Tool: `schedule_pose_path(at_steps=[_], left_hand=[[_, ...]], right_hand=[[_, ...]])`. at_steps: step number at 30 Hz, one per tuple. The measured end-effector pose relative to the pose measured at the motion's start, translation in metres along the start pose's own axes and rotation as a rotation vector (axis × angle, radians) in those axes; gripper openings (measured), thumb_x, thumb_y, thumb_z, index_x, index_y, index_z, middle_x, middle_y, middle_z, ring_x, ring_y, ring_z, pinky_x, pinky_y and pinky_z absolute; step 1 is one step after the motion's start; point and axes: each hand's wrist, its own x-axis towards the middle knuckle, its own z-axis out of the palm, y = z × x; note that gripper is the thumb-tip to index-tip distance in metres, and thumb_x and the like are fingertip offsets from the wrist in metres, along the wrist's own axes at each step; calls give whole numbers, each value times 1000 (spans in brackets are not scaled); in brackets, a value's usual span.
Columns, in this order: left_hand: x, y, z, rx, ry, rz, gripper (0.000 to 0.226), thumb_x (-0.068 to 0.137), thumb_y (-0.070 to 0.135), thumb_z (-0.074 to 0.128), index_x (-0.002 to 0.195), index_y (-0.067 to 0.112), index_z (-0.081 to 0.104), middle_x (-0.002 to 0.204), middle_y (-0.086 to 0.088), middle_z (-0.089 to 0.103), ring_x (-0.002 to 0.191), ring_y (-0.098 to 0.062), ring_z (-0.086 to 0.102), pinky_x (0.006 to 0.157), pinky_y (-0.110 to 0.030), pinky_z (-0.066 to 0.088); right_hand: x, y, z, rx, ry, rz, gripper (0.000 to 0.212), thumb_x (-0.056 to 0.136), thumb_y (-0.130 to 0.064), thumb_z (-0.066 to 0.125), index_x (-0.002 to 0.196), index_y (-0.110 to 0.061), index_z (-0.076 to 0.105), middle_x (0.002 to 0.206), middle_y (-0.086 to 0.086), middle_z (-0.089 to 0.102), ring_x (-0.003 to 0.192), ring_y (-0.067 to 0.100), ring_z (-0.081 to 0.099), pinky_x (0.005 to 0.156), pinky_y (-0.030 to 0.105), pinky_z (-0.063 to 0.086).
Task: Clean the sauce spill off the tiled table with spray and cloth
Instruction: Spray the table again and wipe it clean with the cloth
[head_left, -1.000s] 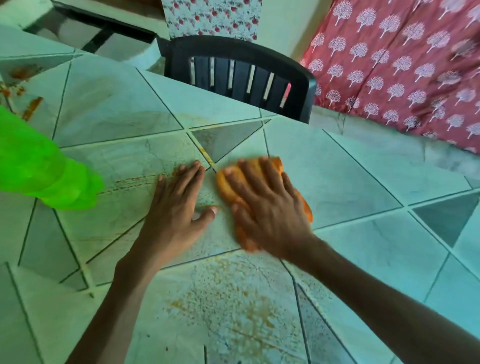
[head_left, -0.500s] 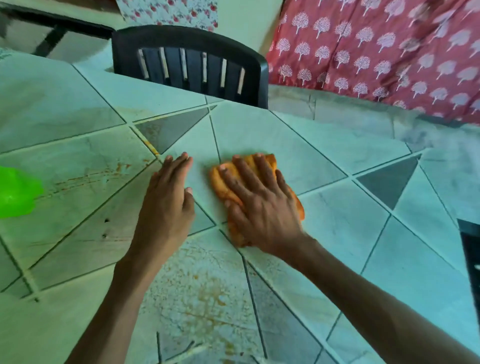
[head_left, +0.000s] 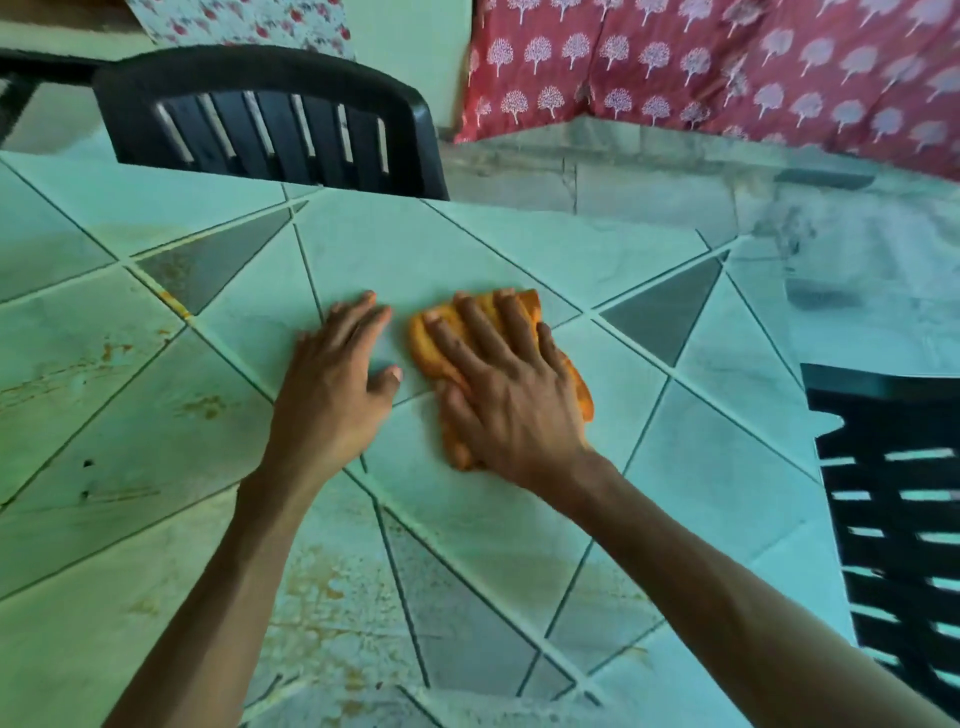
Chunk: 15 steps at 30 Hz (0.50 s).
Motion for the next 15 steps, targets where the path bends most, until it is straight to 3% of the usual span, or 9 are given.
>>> schedule_pose_path(at_steps=[4,7,10,12,15], left_hand=[[2,4,-5,-9,-22,-20,66,82,38,49,145,18,44,157,3,33,144,-19,31,115,-49,27],[2,3,-3,-26,-7,-12,59,88,28,57,144,16,44,157,2,33,143,-22,32,115,-49,28],[2,3,3,-28,28,-31,57,88,22,57,143,14,45,156,-1,34,143,-26,32,114,-51,27],[1,11,6,-27,76,-69,59,83,24,52,140,11,48,154,-4,38,142,-27,34,114,-52,29],[0,34,15,-25,146,-68,57,79,28,50,132,7,55,148,-8,46,136,-28,43,111,-49,35]], right_hand=[[-73,60,-16,-31,-93,-9,62,99,-58,28,157,-42,16,166,-6,20,154,28,11,122,52,19],[-48,120,-27,-24,-37,227,62,97,-58,27,157,-43,16,166,-7,19,154,28,10,121,55,21],[9,128,-26,27,14,387,63,97,-57,32,156,-44,14,167,-10,12,154,29,3,122,57,14],[18,112,-22,23,4,356,64,97,-56,30,157,-42,13,167,-8,12,154,30,3,122,57,14],[-42,84,-18,-118,-88,49,63,99,-54,19,159,-39,5,168,-5,10,155,32,2,121,56,15]])
